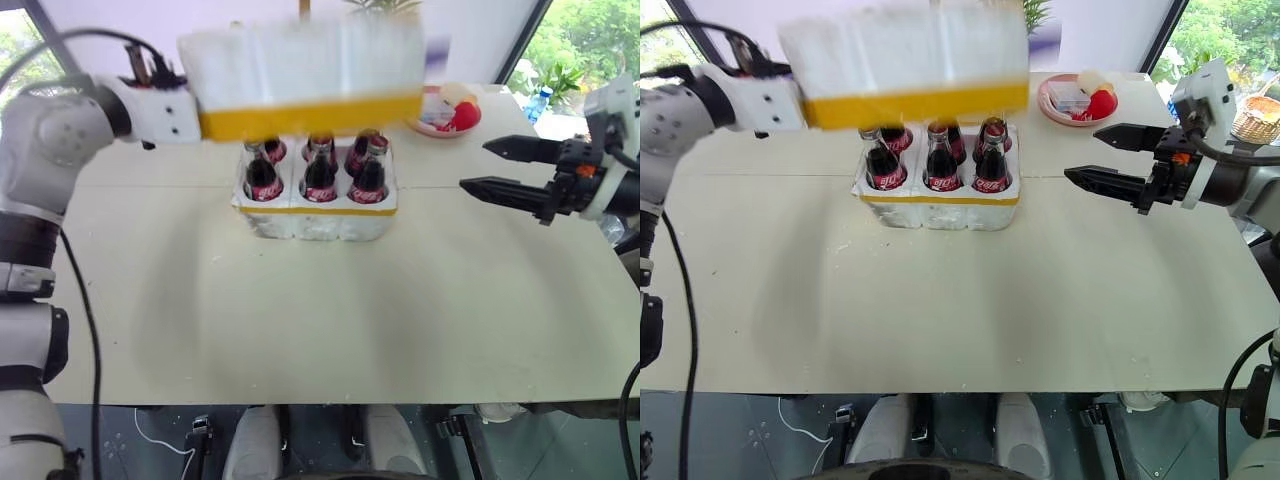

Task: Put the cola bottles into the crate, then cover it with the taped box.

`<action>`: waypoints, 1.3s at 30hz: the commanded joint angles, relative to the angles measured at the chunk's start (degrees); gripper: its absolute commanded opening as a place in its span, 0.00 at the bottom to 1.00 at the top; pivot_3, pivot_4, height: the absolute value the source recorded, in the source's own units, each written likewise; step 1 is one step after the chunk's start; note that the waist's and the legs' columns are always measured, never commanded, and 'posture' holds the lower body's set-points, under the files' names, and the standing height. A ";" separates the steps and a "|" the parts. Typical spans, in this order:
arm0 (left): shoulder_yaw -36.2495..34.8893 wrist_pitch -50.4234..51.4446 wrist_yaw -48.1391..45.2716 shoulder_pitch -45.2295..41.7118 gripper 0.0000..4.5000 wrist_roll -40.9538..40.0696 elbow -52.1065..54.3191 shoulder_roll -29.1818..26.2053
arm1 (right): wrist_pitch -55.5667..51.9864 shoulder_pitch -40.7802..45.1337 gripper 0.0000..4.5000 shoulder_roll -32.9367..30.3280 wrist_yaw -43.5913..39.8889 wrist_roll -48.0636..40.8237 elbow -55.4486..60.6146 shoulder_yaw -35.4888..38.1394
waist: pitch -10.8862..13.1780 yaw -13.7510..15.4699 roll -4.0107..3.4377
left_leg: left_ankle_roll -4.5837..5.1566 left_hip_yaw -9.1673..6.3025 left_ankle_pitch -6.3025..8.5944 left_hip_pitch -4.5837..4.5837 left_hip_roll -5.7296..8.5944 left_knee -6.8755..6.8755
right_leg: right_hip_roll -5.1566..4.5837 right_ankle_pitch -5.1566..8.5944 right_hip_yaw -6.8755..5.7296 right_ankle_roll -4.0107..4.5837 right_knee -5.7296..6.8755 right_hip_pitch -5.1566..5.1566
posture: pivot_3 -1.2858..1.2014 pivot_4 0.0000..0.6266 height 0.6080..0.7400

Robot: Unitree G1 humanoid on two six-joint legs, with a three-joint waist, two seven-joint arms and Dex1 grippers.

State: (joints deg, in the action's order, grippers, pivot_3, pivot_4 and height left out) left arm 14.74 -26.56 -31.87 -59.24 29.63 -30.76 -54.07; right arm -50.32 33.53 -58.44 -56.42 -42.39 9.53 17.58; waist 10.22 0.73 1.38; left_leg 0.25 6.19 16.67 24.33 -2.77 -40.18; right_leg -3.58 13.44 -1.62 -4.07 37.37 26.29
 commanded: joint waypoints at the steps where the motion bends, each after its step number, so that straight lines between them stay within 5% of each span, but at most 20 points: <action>1: 0.04 -1.85 4.59 -1.32 0.05 3.14 0.22 0.95 | -0.13 -0.13 1.00 -0.12 1.28 -1.81 2.59 3.25 | 0.00 0.03 0.00 | 0.00 0.00 0.00 0.01 0.00 0.00 | 0.00 0.00 0.00 0.00 -0.01 0.01 | 0.52 0.24 1.00; 5: 0.82 -3.87 8.12 -1.95 0.05 6.55 0.90 2.14 | -0.17 -0.97 1.00 -0.01 2.43 -2.46 3.28 3.70 | 0.00 0.02 0.00 | -0.01 -0.03 0.00 0.01 0.00 0.00 | 0.00 0.00 -0.02 0.00 -0.02 -0.02 | 0.52 0.24 1.00; 12: 0.08 -4.27 5.81 3.14 0.84 4.97 3.73 1.14 | 0.01 -1.91 1.00 -0.22 3.22 -3.04 3.35 3.89 | -0.01 -0.08 -0.01 | -0.02 -0.02 -0.01 -0.01 -0.01 0.01 | 0.01 0.00 -0.01 0.00 -0.01 -0.01 | 0.52 0.24 1.00; 14: -1.42 -3.13 3.02 7.02 0.97 2.08 6.96 -0.02 | 0.38 -2.97 1.00 -0.62 2.63 -2.73 3.36 3.95 | -0.01 -0.12 -0.01 | -0.02 -0.02 -0.01 -0.01 -0.02 0.01 | 0.01 0.00 -0.01 0.00 -0.01 -0.01 | 0.52 0.24 1.00; 20: -12.26 7.55 -6.32 24.35 0.97 -12.85 22.99 -3.86 | 2.59 -6.08 1.00 -1.89 0.72 -0.58 1.72 4.10 | -0.01 -0.21 -0.01 | -0.05 -0.03 -0.03 0.00 -0.06 0.01 | 0.00 0.00 0.00 0.00 -0.03 0.00 | 0.52 0.24 1.00; 26: -28.73 45.53 -21.04 35.48 0.97 -42.00 36.65 -4.38 | 4.38 -5.77 1.00 -2.37 -0.53 1.16 -1.14 2.86 | -0.01 0.00 0.00 | 0.05 -0.12 0.02 -0.04 -0.08 -0.02 | -0.01 0.00 -0.03 0.00 0.06 -0.08 | 0.52 0.24 1.00; 30: -37.84 67.22 -38.94 34.96 0.97 -63.18 33.81 -12.09 | 5.80 -2.70 1.00 -2.81 -2.96 2.89 -4.51 -0.30 | 0.00 -0.49 -0.01 | 0.02 -0.16 0.01 -0.15 -0.08 -0.02 | 0.03 0.01 -0.04 0.01 0.08 -0.18 | 0.52 0.24 1.00; 39: -35.66 69.55 -52.92 34.41 0.97 -64.86 24.29 -24.71 | 7.31 2.92 1.00 -0.91 -6.42 4.72 -7.29 -5.76 | 0.01 -1.16 -0.10 | 0.03 -0.12 0.02 -0.27 -0.06 0.11 | 0.04 0.05 -0.03 0.06 0.07 -0.20 | 0.52 0.24 1.00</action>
